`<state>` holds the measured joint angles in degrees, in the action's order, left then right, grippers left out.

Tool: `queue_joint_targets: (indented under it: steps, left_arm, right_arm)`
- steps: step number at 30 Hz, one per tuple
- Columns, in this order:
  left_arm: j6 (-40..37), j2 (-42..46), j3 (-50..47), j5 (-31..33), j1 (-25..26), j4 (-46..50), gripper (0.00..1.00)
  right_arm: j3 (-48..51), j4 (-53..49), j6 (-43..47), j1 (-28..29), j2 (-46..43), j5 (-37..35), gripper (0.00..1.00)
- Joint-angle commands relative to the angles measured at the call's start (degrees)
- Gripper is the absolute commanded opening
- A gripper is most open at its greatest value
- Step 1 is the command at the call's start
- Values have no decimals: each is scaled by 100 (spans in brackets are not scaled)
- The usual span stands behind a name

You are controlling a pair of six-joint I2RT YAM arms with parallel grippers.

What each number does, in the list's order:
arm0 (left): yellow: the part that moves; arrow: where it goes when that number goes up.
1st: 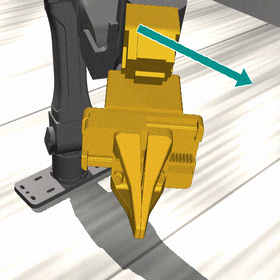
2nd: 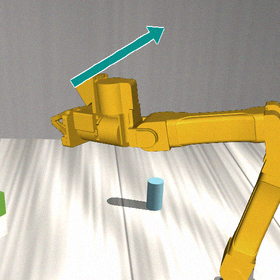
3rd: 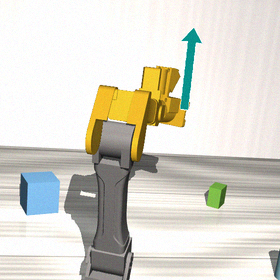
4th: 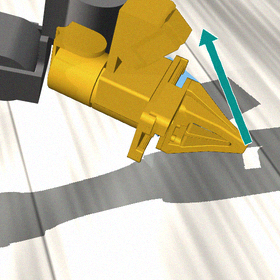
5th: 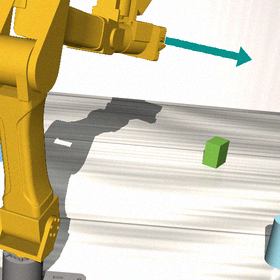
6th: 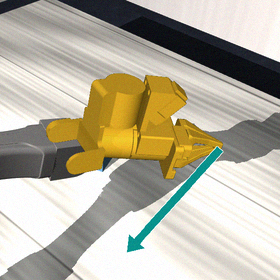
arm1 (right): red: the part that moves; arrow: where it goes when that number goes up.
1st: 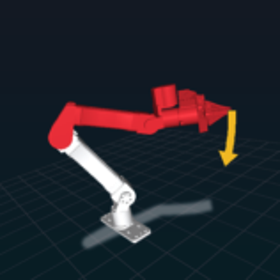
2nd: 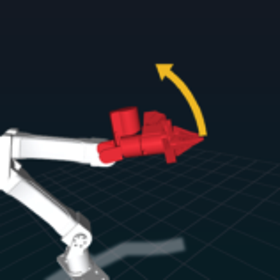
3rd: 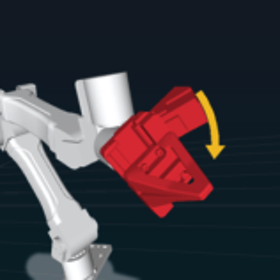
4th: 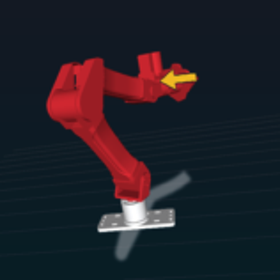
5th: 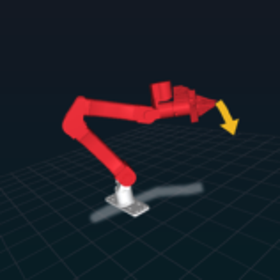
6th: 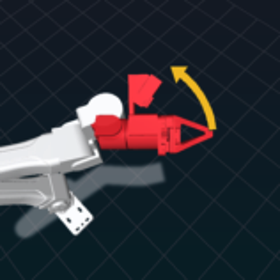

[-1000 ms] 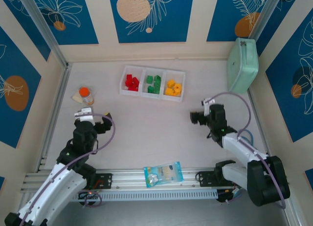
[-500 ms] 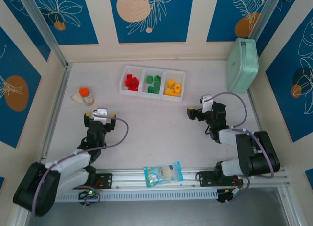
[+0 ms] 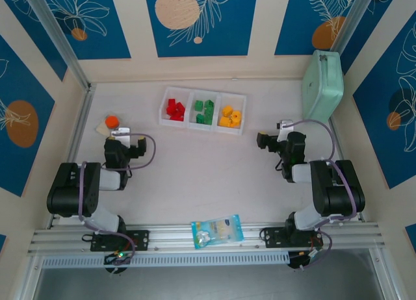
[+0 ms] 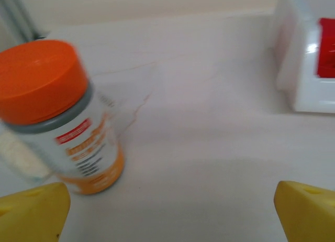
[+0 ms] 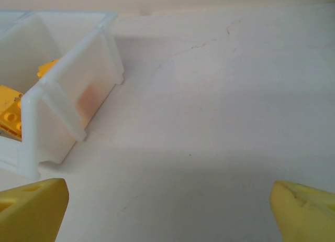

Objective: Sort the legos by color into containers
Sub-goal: Reset both arms

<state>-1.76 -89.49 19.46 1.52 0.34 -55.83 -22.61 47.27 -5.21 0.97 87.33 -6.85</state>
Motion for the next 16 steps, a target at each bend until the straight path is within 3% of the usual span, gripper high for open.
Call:
queue_joint_targets:
  steps: [1, 16]
  left_arm:
    - [97, -38, 123, -734, -16, 28, 99]
    - [71, -24, 127, -481, 54, 29, 99]
  right_arm:
    - [-65, 39, -41, 32, -1, -202, 99]
    - [-129, -95, -70, -53, -5, 8, 99]
